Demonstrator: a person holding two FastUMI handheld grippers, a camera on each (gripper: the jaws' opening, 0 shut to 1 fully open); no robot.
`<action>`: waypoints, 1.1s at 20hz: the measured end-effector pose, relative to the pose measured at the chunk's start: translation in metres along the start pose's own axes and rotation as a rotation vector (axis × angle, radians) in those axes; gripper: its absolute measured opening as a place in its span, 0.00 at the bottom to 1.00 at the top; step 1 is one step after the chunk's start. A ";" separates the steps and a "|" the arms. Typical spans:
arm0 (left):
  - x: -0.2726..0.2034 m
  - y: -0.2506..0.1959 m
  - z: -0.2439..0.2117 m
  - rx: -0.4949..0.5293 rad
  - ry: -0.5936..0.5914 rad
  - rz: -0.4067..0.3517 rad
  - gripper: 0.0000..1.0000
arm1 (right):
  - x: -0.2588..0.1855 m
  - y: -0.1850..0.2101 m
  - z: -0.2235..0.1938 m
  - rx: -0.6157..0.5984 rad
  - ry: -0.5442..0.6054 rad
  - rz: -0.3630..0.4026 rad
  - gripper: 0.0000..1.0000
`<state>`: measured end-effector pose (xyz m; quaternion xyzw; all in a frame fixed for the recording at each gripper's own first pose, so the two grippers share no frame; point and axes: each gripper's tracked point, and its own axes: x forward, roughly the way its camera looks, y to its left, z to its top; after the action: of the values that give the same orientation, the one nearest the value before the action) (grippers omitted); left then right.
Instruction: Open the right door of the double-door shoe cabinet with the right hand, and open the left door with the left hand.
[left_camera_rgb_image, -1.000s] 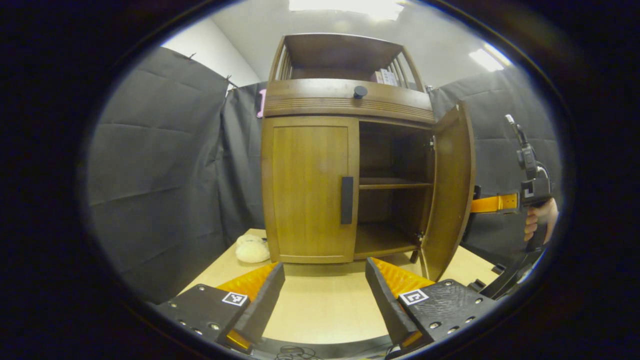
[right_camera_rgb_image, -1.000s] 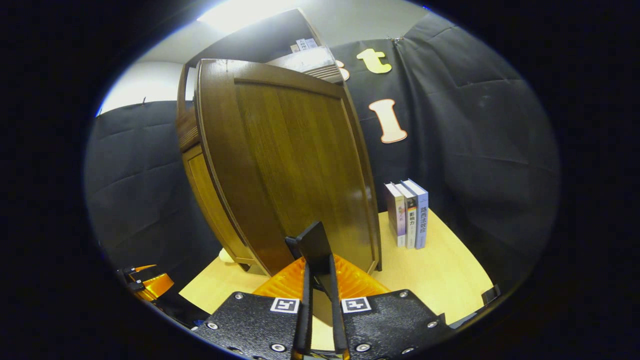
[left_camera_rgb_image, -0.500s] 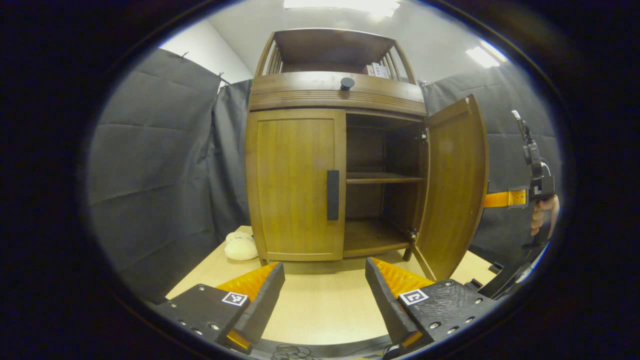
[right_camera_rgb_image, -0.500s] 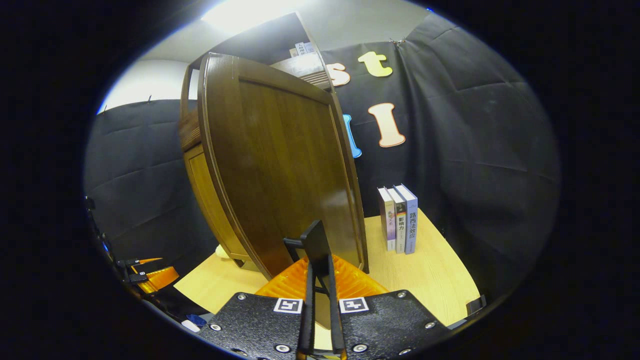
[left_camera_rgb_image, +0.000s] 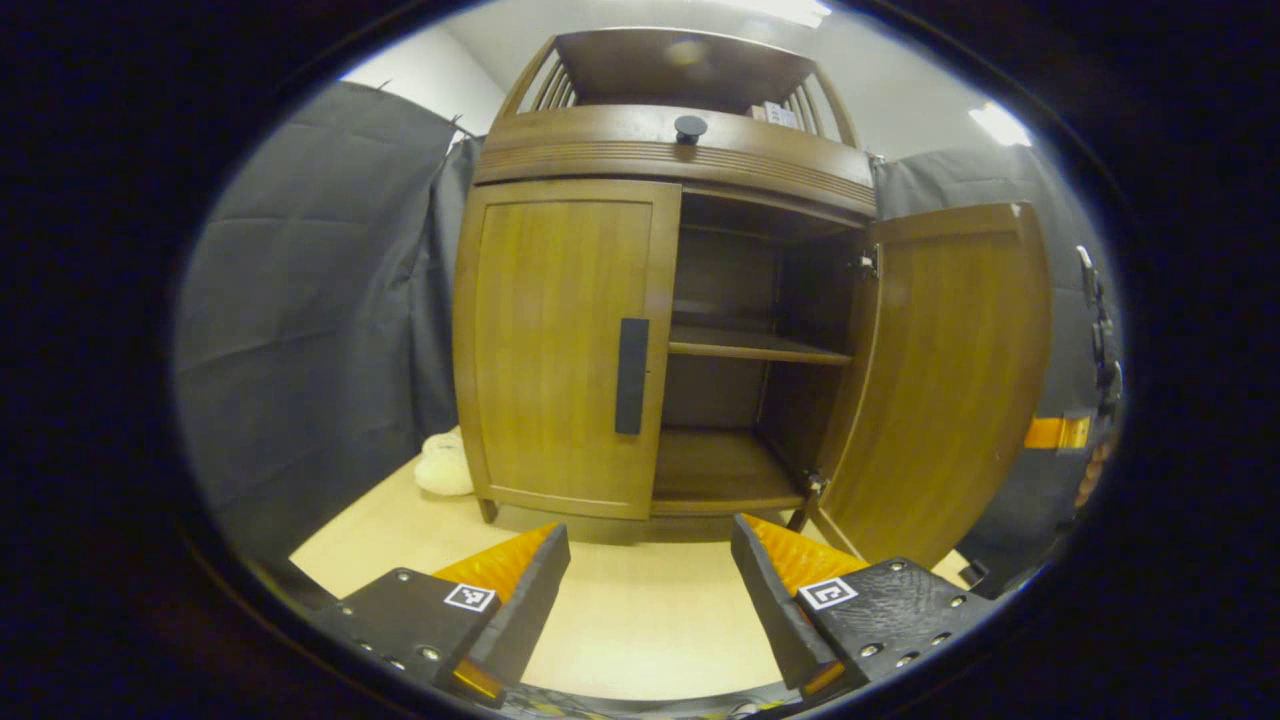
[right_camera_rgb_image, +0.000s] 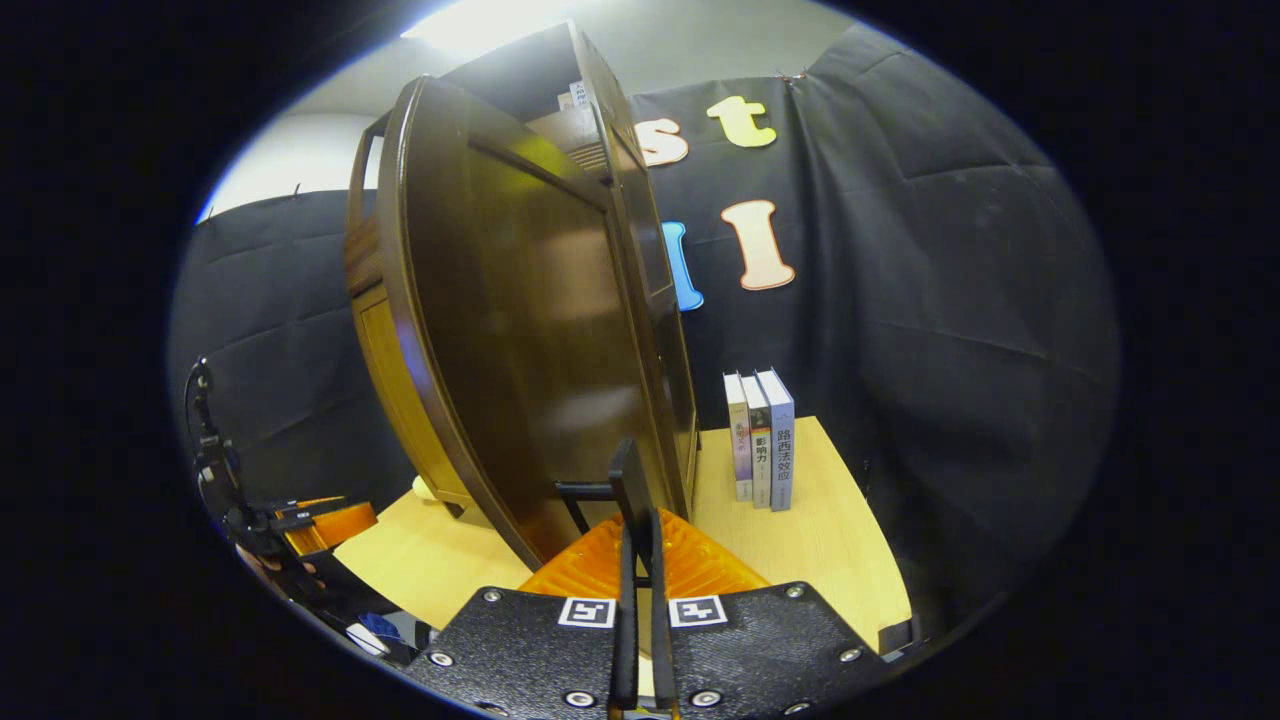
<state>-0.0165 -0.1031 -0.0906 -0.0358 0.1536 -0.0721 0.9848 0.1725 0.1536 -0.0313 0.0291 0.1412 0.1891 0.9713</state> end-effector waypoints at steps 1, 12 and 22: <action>0.004 -0.003 0.001 -0.027 0.006 0.011 0.93 | 0.001 0.000 0.000 0.000 0.005 0.007 0.04; 0.060 0.028 0.067 -0.042 -0.112 0.271 0.93 | -0.003 0.005 0.002 -0.049 0.000 0.179 0.04; 0.149 0.027 0.078 0.080 -0.075 0.194 0.99 | -0.014 -0.001 0.000 0.052 0.030 0.169 0.98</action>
<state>0.1511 -0.0954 -0.0633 0.0159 0.1165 0.0191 0.9929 0.1603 0.1478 -0.0276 0.0632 0.1575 0.2669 0.9487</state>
